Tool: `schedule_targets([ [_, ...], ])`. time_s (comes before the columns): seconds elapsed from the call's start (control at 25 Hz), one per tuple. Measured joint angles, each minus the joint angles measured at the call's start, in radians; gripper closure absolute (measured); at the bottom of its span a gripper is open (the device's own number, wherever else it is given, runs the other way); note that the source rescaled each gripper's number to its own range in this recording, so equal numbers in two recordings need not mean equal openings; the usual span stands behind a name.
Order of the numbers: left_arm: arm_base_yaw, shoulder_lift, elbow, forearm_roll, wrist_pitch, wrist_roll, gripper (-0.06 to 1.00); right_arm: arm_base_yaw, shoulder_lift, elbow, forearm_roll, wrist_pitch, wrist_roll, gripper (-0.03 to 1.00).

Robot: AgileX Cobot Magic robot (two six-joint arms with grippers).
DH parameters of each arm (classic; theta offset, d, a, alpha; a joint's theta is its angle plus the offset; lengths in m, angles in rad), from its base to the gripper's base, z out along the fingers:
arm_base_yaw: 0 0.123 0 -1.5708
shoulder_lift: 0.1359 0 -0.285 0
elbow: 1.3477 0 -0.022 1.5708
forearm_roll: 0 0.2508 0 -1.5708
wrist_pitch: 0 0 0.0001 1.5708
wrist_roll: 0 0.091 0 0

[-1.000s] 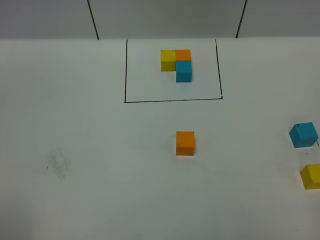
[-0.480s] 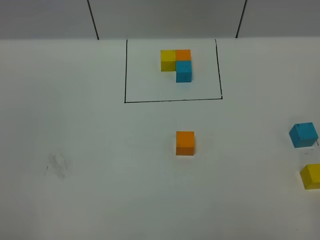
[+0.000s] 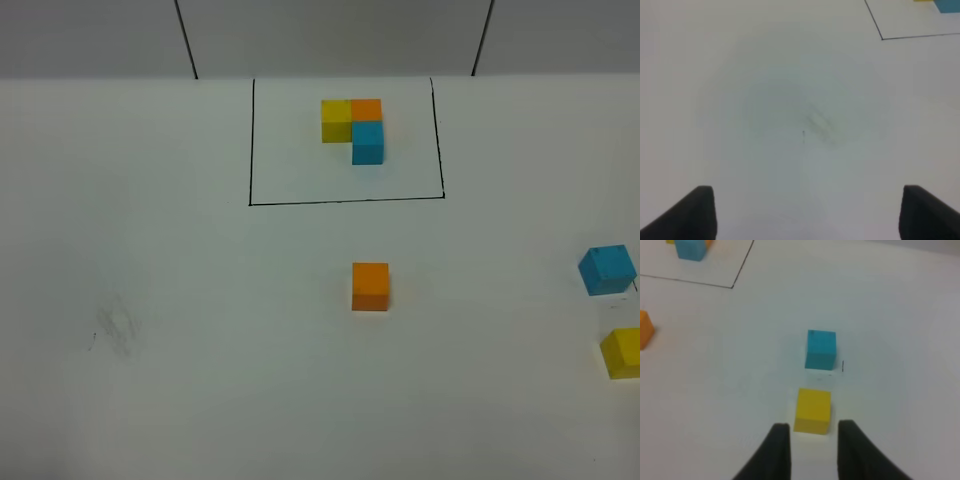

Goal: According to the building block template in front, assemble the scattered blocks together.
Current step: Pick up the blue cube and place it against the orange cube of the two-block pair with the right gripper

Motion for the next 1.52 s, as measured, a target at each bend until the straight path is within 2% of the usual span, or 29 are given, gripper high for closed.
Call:
schedule_targets([
  [0.4, 0.003, -0.001, 0.002, 0.0, -0.001, -0.005, 0.36, 0.0, 0.0, 0.0, 0.0, 0.0, 0.0, 0.97],
  [0.68, 0.07, -0.001, 0.002, 0.0, -0.001, 0.0, 0.36, 0.0, 0.0, 0.0, 0.0, 0.0, 0.0, 0.97],
  [1.52, 0.07, -0.001, 0.002, 0.0, -0.001, 0.0, 0.36, 0.0, 0.0, 0.0, -0.002, 0.0, 0.0, 0.97],
])
